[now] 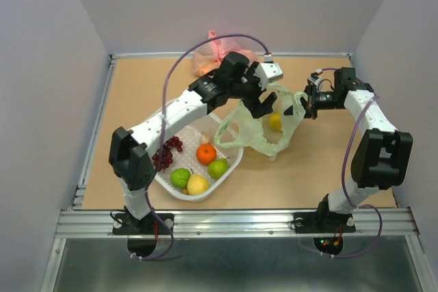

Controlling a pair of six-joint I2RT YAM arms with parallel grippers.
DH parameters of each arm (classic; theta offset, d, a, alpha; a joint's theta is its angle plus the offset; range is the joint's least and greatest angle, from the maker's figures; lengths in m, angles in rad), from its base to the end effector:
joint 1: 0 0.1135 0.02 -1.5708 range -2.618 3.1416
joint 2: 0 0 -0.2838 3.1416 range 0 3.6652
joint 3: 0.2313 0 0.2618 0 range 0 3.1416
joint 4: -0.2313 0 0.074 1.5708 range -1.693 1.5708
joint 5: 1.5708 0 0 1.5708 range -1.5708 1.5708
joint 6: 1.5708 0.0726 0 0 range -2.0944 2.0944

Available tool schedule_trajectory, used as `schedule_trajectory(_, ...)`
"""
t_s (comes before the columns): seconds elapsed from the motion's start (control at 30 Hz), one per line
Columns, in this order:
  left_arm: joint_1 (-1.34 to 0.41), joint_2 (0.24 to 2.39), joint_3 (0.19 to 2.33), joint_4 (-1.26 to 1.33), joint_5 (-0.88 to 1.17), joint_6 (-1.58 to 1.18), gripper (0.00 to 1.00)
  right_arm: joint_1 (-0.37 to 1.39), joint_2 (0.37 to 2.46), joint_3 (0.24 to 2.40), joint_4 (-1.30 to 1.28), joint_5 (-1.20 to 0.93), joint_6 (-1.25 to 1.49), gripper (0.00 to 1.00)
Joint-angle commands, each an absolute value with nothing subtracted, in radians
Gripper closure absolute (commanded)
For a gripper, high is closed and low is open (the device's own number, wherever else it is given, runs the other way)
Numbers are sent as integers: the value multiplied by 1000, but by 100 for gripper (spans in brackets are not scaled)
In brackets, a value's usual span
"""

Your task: Place the fake fruits into the plastic bag and tie a complex knot

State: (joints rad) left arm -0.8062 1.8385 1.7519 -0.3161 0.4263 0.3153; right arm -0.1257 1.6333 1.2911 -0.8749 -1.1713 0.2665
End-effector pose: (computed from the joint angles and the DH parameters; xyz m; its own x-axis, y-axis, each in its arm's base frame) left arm 0.3127 -0.3694 0.3700 0.0275 0.3792 -0.9249 0.9592 0.2505 0.1312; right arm 0.3391 0.0246 0.2719 -0.9684 0.2256 -0.1065 -0.0132 0.3799 0.9249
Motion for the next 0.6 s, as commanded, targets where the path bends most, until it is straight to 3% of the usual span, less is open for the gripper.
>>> schedule_trajectory(0.0, -734, 1599, 1717, -322, 549, 270, 1, -130, 1641, 1301, -865, -1195, 255, 100)
schedule_trajectory(0.17, -504, 1292, 1375, -426, 670, 314, 1, -137, 1638, 1302, -865, -1192, 255, 100)
schedule_trajectory(0.37, -489, 1071, 1077, -586, 601, 572, 1, -137, 1637, 1287, -867, -1177, 242, 99)
schedule_trajectory(0.57, -491, 1126, 930, -491, 575, 633, 2, -137, 1638, 1289, -867, -1170, 244, 100)
